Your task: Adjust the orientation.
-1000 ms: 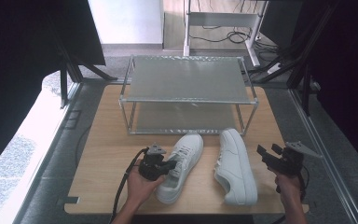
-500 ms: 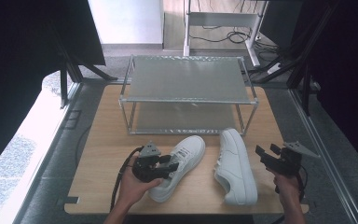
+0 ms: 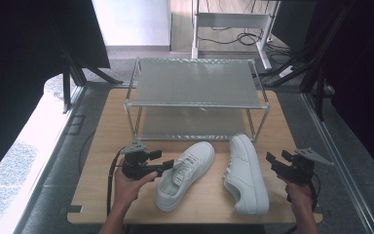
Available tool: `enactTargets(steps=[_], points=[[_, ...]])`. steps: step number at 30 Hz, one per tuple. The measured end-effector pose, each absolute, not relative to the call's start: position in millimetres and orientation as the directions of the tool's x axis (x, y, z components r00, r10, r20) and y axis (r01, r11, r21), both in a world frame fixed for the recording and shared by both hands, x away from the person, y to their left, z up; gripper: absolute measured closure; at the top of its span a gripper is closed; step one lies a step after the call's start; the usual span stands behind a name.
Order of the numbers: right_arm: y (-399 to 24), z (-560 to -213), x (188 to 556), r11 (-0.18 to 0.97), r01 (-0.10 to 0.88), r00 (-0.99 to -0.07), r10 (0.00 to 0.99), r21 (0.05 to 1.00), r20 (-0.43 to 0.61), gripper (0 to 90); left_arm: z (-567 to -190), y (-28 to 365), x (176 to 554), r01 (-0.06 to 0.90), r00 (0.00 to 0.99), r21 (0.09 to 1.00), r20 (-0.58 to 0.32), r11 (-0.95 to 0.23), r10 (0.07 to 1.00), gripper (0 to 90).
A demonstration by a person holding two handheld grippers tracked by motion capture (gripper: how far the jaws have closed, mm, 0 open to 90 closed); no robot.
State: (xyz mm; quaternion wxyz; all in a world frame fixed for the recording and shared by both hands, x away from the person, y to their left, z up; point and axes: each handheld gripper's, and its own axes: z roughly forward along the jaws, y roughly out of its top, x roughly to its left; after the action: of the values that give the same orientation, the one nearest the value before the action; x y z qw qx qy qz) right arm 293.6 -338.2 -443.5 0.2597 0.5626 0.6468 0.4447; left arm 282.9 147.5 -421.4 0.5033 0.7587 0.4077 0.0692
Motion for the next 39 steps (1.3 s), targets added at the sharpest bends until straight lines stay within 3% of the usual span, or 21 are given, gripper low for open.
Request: enactTargets(steps=[2, 10, 15, 24, 31, 39], points=[[-337.1, -443.2, 293.6, -0.023, 0.494, -0.236, 0.959, 0.869, 0.160, 33.9, -423.8, 156.3, 278.6, 0.541, 0.655, 0.821, -0.275, -0.182, 0.704, 32.6], [-329.3, -438.4, 290.5, 0.034, 0.440, -0.324, 0.938, 0.897, 0.123, 35.6, -437.5, 190.9, 275.9, 0.579, 0.594, 0.808, -0.325, -0.111, 0.736, 33.4], [-317.9, -435.9, 289.5, 0.083, 0.442, -0.372, 0.923, 0.893, 0.098, 43.9, -437.6, 188.6, 275.3, 0.573, 0.603, 0.811, -0.315, -0.123, 0.733, 33.4], [-300.3, -423.6, 283.9, 0.186, 0.426, -0.511, 0.857, 0.885, 0.066, 71.4, -440.5, 185.3, 276.7, 0.577, 0.604, 0.808, -0.320, -0.123, 0.730, 33.2], [-281.6, -421.9, 278.5, 0.277, 0.433, -0.571, 0.821, 0.858, 0.023, 87.0, -436.9, 182.3, 273.4, 0.579, 0.608, 0.809, -0.345, -0.101, 0.715, 32.9], [-250.4, -430.0, 273.2, 0.386, 0.450, -0.649, 0.761, 0.805, -0.002, 90.0, -446.1, 179.2, 278.1, 0.609, 0.592, 0.784, -0.353, -0.115, 0.725, 32.9]])
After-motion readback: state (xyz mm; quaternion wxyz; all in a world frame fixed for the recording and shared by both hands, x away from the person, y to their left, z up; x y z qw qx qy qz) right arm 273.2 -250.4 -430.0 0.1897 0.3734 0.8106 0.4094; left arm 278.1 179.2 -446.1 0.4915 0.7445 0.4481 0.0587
